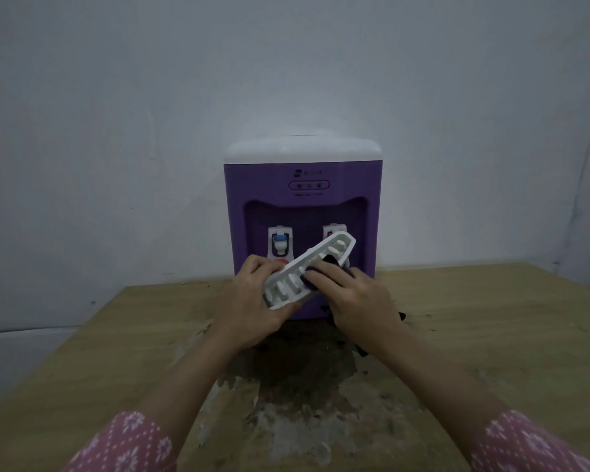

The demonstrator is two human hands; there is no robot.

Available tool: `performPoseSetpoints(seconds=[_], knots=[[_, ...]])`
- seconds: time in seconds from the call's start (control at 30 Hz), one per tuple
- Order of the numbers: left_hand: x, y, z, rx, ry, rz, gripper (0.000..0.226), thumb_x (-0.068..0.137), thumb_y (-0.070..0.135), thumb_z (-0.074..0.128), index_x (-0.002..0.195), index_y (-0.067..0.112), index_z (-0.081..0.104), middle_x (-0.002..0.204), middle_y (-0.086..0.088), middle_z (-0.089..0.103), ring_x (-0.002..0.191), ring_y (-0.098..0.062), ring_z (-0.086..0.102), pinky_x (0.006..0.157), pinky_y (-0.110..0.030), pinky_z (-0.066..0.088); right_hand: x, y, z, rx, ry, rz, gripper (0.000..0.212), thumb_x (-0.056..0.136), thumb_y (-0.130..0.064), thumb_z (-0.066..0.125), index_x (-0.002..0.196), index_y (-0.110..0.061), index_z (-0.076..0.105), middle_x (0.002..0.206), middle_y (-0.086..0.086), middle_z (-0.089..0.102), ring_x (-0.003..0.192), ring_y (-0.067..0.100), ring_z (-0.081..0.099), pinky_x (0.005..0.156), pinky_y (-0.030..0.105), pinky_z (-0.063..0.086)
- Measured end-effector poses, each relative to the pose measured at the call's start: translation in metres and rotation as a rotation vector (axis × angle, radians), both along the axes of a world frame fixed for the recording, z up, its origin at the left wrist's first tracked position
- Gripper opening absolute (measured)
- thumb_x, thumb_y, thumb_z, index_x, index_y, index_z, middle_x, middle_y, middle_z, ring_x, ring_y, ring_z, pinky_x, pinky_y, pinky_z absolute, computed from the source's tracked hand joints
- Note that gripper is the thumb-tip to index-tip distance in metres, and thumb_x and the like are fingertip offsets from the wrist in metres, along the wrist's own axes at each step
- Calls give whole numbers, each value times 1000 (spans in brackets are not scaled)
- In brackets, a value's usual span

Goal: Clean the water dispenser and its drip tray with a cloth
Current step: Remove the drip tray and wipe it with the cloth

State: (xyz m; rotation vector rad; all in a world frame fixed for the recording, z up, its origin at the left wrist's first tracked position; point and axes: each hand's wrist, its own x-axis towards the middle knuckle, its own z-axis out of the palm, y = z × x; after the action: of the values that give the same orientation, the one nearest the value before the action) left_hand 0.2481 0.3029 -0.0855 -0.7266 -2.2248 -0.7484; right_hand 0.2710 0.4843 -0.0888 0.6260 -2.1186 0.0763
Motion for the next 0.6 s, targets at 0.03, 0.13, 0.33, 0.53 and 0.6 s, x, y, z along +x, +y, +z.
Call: performPoseSetpoints(seconds=[0.03,0.13,0.33,0.53,0.6], knots=[[0,-1,-1,-2,-2,8,63,68,39,77,120,11,55,105,6,44,88,-4,45,69,-7,34,0,3,1,-39,-14,-9,37,71,-1,71,106,-12,66,113,4,67,65,26,62,45,29,51],[2,-4,-6,17,-12,23,65,68,40,77,122,12,54,110,4,46,92,-5,46,72,-14,38,-3,9,8,-294,-30,-52,30,79,0,64,107,-9,66,114,6,66,68,31,65,55,36,55],[4,2,-3,132,-42,4,62,68,38,78,119,11,56,107,2,50,89,-4,47,71,-7,37,7,5,-9,-16,13,163,33,82,-8,61,115,-9,64,120,7,64,75,27,66,58,33,57],[6,5,-4,312,-300,-46,54,70,37,75,118,18,57,114,2,54,97,-8,51,74,-15,43,3,1,-7,-545,77,147,41,82,0,63,122,-4,57,122,12,61,98,25,66,81,34,56],[7,6,-1,370,-405,-89,55,70,39,74,118,19,57,117,-1,55,102,-16,54,84,-31,49,6,-8,-13,-481,116,184,41,83,-1,63,123,-4,56,125,12,59,96,21,65,83,28,53]])
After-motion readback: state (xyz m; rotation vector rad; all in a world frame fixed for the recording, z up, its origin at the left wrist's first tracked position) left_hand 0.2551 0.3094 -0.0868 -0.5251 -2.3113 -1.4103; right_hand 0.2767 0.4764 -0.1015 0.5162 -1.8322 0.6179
